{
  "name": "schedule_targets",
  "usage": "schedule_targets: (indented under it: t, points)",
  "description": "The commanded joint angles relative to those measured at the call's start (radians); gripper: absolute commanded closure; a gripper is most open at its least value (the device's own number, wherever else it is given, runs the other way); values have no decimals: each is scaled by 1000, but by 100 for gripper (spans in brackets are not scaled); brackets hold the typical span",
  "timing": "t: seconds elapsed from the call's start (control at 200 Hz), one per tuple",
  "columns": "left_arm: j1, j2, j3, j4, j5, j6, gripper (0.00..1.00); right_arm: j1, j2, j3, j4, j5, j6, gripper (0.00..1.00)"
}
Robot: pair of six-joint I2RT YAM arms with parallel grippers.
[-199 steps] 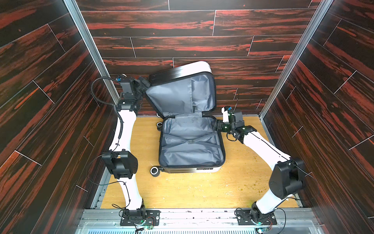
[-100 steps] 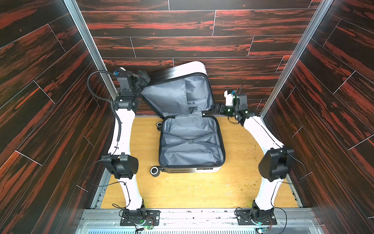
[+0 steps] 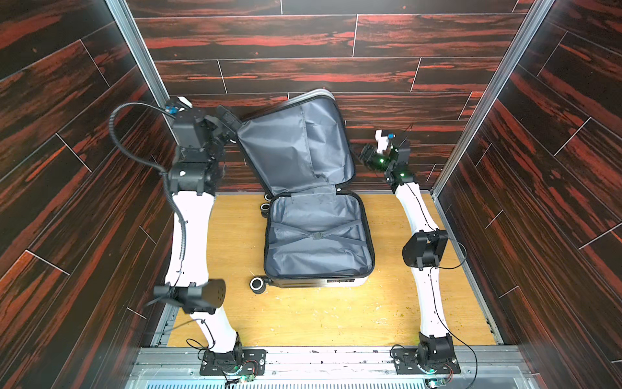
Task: Open the suitcase zippers
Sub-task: Open the suitcase at the center of the board, then reset both arms
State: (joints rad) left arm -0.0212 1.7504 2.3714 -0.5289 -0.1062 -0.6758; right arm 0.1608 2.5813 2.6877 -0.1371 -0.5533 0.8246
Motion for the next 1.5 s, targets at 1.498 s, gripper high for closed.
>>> schedule_targets:
  t: [1.498]
  points:
    - [73,-197,-1947,1364,-68,571,0,-257,-1020,-2372,1260,575,-753,1]
